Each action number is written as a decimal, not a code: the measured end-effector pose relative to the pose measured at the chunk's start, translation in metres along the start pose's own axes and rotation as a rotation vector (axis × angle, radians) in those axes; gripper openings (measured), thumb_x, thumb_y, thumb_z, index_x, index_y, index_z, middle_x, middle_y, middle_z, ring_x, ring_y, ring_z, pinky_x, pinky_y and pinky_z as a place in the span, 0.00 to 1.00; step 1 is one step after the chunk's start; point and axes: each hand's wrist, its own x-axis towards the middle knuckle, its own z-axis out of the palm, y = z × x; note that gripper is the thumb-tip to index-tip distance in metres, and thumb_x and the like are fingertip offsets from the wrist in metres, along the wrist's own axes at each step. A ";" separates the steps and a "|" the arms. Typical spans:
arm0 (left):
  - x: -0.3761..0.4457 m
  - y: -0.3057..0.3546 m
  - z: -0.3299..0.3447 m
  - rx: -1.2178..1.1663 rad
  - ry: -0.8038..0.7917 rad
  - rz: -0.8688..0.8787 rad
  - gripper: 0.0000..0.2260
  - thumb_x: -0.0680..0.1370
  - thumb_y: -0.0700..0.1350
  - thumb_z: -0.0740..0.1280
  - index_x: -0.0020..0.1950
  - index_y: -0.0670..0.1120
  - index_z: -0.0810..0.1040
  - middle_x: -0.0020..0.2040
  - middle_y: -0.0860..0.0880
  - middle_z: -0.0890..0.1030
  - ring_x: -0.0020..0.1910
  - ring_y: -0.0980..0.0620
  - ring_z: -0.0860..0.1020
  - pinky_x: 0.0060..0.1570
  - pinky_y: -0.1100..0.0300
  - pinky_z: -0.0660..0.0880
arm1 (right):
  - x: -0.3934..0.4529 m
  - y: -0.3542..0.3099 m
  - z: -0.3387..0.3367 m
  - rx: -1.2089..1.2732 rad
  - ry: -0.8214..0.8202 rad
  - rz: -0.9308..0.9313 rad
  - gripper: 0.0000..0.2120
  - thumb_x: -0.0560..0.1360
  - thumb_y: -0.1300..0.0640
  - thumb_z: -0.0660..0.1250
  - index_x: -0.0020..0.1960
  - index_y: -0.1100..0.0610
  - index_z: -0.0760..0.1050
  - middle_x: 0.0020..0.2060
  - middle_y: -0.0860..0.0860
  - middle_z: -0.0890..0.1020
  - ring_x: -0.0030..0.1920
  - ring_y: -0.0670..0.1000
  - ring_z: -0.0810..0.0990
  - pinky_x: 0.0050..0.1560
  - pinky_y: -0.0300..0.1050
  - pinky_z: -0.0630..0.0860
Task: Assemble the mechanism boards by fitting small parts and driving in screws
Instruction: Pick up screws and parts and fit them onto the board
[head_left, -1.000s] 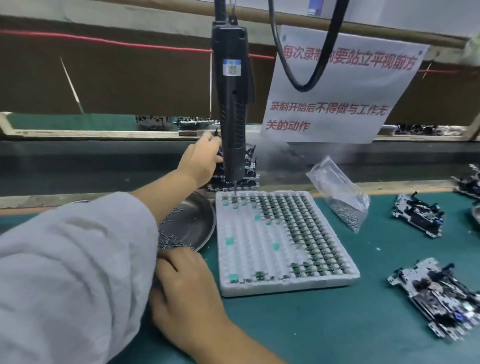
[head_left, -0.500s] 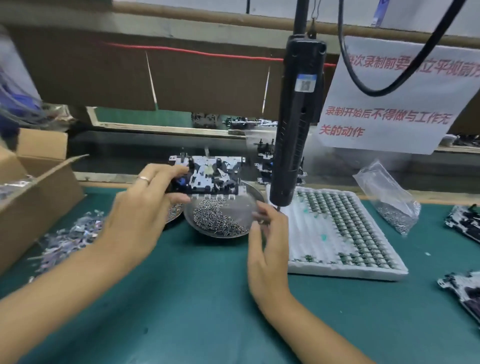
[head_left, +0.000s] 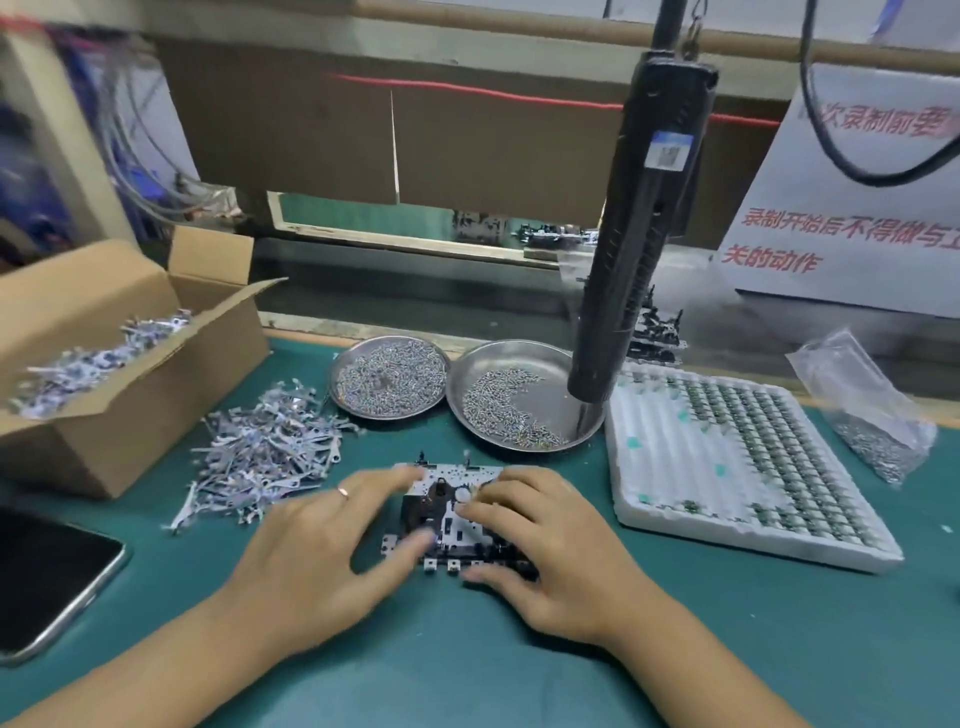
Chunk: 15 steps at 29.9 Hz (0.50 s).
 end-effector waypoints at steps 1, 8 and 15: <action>0.006 -0.008 0.000 0.050 0.038 -0.034 0.20 0.75 0.58 0.60 0.57 0.47 0.79 0.47 0.54 0.83 0.38 0.53 0.82 0.39 0.61 0.74 | 0.000 0.000 0.000 -0.004 0.004 0.002 0.19 0.73 0.49 0.71 0.59 0.59 0.79 0.52 0.53 0.81 0.54 0.57 0.77 0.56 0.50 0.74; 0.043 -0.055 0.011 0.384 -0.178 -0.507 0.17 0.78 0.55 0.61 0.65 0.53 0.73 0.48 0.55 0.82 0.56 0.48 0.74 0.52 0.52 0.58 | 0.000 0.002 0.002 0.006 0.027 0.067 0.18 0.72 0.52 0.70 0.60 0.58 0.78 0.51 0.51 0.80 0.53 0.53 0.76 0.55 0.48 0.74; 0.050 -0.061 0.008 0.068 -0.005 -0.521 0.10 0.74 0.50 0.71 0.55 0.55 0.80 0.34 0.63 0.77 0.46 0.55 0.77 0.46 0.57 0.55 | -0.001 0.003 0.002 0.052 0.007 0.092 0.19 0.74 0.47 0.65 0.60 0.56 0.78 0.52 0.50 0.80 0.54 0.49 0.73 0.58 0.45 0.68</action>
